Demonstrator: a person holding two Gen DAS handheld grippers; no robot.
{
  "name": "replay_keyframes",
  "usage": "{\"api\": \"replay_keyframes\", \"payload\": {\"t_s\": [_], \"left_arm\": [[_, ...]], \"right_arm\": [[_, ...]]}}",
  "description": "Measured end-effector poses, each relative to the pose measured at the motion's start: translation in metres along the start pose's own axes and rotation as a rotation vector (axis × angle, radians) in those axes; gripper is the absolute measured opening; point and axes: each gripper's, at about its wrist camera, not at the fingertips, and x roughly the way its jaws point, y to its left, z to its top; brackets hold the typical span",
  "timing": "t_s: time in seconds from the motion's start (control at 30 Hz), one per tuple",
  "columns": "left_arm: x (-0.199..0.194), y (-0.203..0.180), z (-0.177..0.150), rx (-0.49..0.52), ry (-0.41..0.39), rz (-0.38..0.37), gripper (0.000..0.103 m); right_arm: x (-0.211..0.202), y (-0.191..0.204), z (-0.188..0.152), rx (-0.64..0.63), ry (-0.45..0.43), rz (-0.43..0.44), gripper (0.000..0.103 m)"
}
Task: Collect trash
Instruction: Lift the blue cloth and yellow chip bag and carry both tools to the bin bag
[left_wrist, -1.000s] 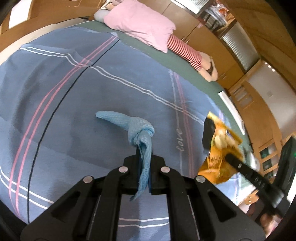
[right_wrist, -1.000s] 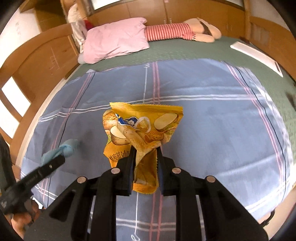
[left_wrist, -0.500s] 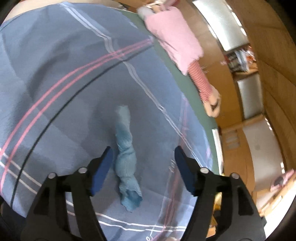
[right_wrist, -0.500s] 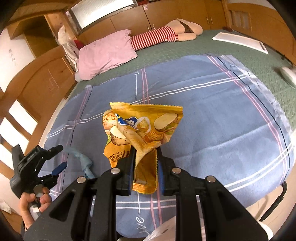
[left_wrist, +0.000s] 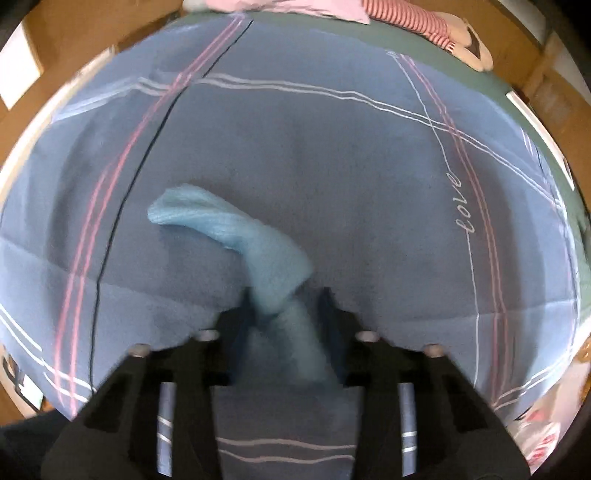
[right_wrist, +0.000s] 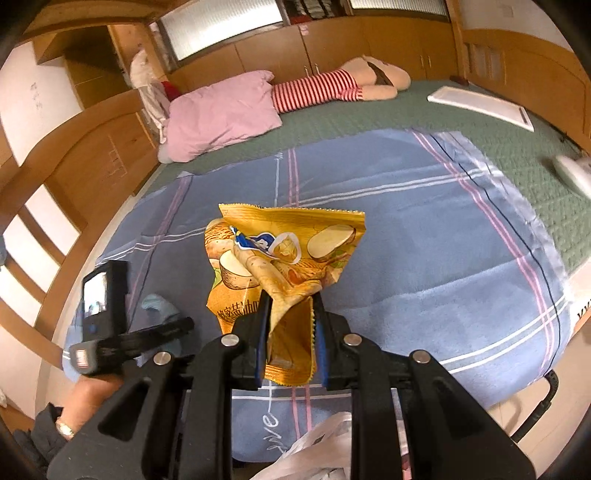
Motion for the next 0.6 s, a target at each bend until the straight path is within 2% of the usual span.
{"api": "replay_keyframes", "payload": {"t_s": [0.13,0.17,0.27,0.33,0.4,0.6], "left_arm": [[-0.012,-0.004,-0.004,0.030,-0.033,-0.023,0.020],[-0.022,-0.006,-0.004,0.044,-0.072,-0.038,0.020],[-0.083,-0.006,-0.018,0.074,-0.293,-0.080,0.020],[-0.124,-0.010,-0.036,0.095,-0.384,-0.093,0.020],[-0.165,-0.017,-0.055,0.117,-0.456,-0.122,0.021],[-0.277,-0.033,-0.099,0.188,-0.657,-0.136,0.021]], "right_arm": [[-0.034,0.007,0.002,-0.059,-0.064,0.001,0.022],[-0.040,0.007,0.002,-0.063,-0.073,0.003,0.022],[-0.067,0.001,0.000,-0.068,-0.106,0.010,0.022],[-0.086,-0.003,-0.003,-0.086,-0.133,-0.006,0.022],[-0.105,-0.007,-0.005,-0.101,-0.157,-0.020,0.022],[-0.169,-0.007,-0.012,-0.159,-0.243,-0.029,0.022]]}}
